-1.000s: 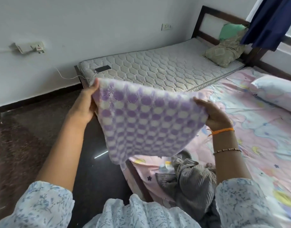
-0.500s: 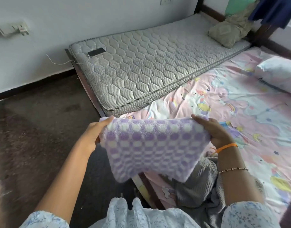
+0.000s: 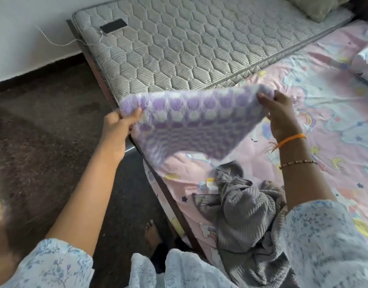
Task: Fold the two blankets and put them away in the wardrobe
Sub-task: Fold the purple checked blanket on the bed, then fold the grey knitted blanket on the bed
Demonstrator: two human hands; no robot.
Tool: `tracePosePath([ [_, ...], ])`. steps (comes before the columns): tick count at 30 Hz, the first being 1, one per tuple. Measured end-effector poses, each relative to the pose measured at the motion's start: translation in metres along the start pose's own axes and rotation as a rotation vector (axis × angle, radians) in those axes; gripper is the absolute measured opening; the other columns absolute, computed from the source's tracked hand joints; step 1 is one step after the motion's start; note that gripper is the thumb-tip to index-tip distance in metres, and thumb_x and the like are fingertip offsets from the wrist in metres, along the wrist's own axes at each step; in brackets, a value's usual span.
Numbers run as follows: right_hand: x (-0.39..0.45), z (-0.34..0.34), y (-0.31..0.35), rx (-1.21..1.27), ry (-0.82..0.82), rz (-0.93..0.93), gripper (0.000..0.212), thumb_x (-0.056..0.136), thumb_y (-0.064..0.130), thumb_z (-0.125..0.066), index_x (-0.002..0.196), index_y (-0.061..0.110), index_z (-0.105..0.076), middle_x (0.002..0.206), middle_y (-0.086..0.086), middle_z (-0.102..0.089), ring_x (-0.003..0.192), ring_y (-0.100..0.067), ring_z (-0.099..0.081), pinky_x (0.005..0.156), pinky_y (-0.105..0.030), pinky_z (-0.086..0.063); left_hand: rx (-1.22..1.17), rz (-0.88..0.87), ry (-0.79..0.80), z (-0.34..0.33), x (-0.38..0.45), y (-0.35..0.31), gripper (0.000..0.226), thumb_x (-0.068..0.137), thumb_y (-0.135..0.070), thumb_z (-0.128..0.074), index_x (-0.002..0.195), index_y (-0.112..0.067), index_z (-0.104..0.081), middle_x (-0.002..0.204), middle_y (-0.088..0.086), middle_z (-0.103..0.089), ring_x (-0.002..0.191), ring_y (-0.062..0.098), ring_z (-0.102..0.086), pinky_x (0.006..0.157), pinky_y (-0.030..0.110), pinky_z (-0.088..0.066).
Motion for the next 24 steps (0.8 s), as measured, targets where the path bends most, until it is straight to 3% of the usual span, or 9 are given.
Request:
tracePosePath([
  [4, 0.020, 0.000, -0.013, 0.076, 0.042, 0.042, 0.003, 0.077, 0.014, -0.061, 0.079, 0.017, -0.060, 0.070, 0.008, -0.063, 0.069, -0.006, -0.056, 0.063, -0.016, -0.044, 0.045, -0.031, 0.039, -0.008, -0.003, 0.016, 0.024, 0.082, -0.027, -0.064, 0.101, -0.012, -0.067, 0.082, -0.013, -0.073, 0.082, 0.001, -0.065, 0.073, 0.011, -0.047],
  [5, 0.024, 0.001, -0.031, 0.041, 0.036, 0.025, 0.002, 0.077, 0.018, -0.063, 0.078, 0.017, -0.061, 0.067, 0.010, -0.064, 0.069, -0.006, -0.056, 0.063, -0.017, -0.044, 0.064, 0.035, 0.029, -0.011, -0.003, 0.039, 0.027, 0.082, -0.031, -0.064, 0.103, -0.014, -0.066, 0.084, -0.014, -0.073, 0.085, 0.001, -0.065, 0.078, 0.013, -0.046],
  [8, 0.040, 0.002, -0.117, -0.168, 0.009, -0.082, 0.032, 0.064, 0.043, -0.071, 0.076, 0.014, -0.061, 0.067, 0.001, -0.055, 0.069, -0.014, -0.046, 0.061, -0.028, -0.037, 0.136, 0.322, -0.010, -0.023, -0.001, 0.143, 0.019, 0.081, -0.033, -0.067, 0.098, -0.024, -0.067, 0.091, -0.010, -0.069, 0.099, 0.013, -0.062, 0.086, 0.029, -0.044],
  [12, 0.040, 0.008, -0.258, -0.507, 0.050, -0.356, 0.040, 0.074, 0.037, -0.071, 0.060, 0.006, -0.049, 0.062, -0.009, -0.040, 0.067, -0.021, -0.038, 0.052, -0.033, -0.025, 0.205, 0.763, -0.048, -0.036, -0.019, 0.291, 0.058, 0.076, -0.041, -0.072, 0.121, -0.008, -0.057, 0.117, 0.003, -0.060, 0.111, 0.023, -0.053, 0.087, 0.034, -0.041],
  [13, 0.036, 0.011, -0.284, -0.616, 0.071, -0.413, 0.044, 0.079, 0.033, -0.068, 0.054, 0.007, -0.042, 0.057, -0.009, -0.039, 0.068, -0.023, -0.040, 0.053, -0.034, -0.026, 0.266, 0.792, -0.048, -0.035, -0.023, 0.311, 0.056, 0.075, -0.043, -0.073, 0.117, -0.007, -0.059, 0.118, 0.005, -0.060, 0.110, 0.024, -0.055, 0.086, 0.033, -0.041],
  [16, 0.024, 0.020, -0.344, -0.815, 0.091, -0.538, 0.047, 0.085, 0.035, -0.060, 0.052, 0.010, -0.037, 0.065, -0.016, -0.045, 0.074, -0.028, -0.046, 0.065, -0.036, -0.034, 0.435, 0.789, -0.082, -0.033, -0.030, 0.346, 0.029, 0.074, -0.042, -0.074, 0.080, -0.015, -0.065, 0.086, 0.001, -0.065, 0.080, 0.017, -0.059, 0.070, 0.029, -0.043],
  [20, 0.021, 0.021, -0.367, -0.811, 0.050, -0.561, 0.028, 0.085, 0.030, -0.059, 0.078, 0.004, -0.050, 0.085, -0.016, -0.050, 0.086, -0.031, -0.050, 0.074, -0.038, -0.039, 0.543, 0.716, -0.138, -0.031, -0.031, 0.359, 0.044, 0.071, -0.044, -0.075, 0.088, -0.005, -0.067, 0.089, 0.012, -0.069, 0.078, 0.025, -0.062, 0.063, 0.031, -0.044],
  [22, 0.019, 0.020, -0.360, -0.721, -0.021, -0.520, 0.035, 0.083, 0.022, -0.063, 0.106, -0.001, -0.050, 0.093, -0.014, -0.051, 0.092, -0.031, -0.053, 0.073, -0.035, -0.037, 0.527, 0.712, -0.124, -0.034, -0.032, 0.366, 0.046, 0.072, -0.037, -0.076, 0.099, -0.009, -0.051, 0.098, 0.007, -0.061, 0.084, 0.023, -0.061, 0.069, 0.034, -0.049],
  [24, 0.012, 0.020, -0.345, -0.663, -0.102, -0.409, 0.045, 0.079, 0.011, -0.065, 0.115, -0.005, -0.045, 0.108, -0.022, -0.052, 0.101, -0.036, -0.052, 0.077, -0.037, -0.038, 0.419, 0.781, -0.121, -0.042, -0.043, 0.373, 0.054, 0.076, -0.031, -0.074, 0.107, -0.015, -0.033, 0.104, 0.004, -0.054, 0.087, 0.023, -0.062, 0.068, 0.035, -0.051],
])
Point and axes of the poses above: each hand's wrist, its own x-axis towards the middle knuckle, its own z-axis out of the back of the hand, y = z × x, the point moved 9 cm from there along x, towards the middle knuckle
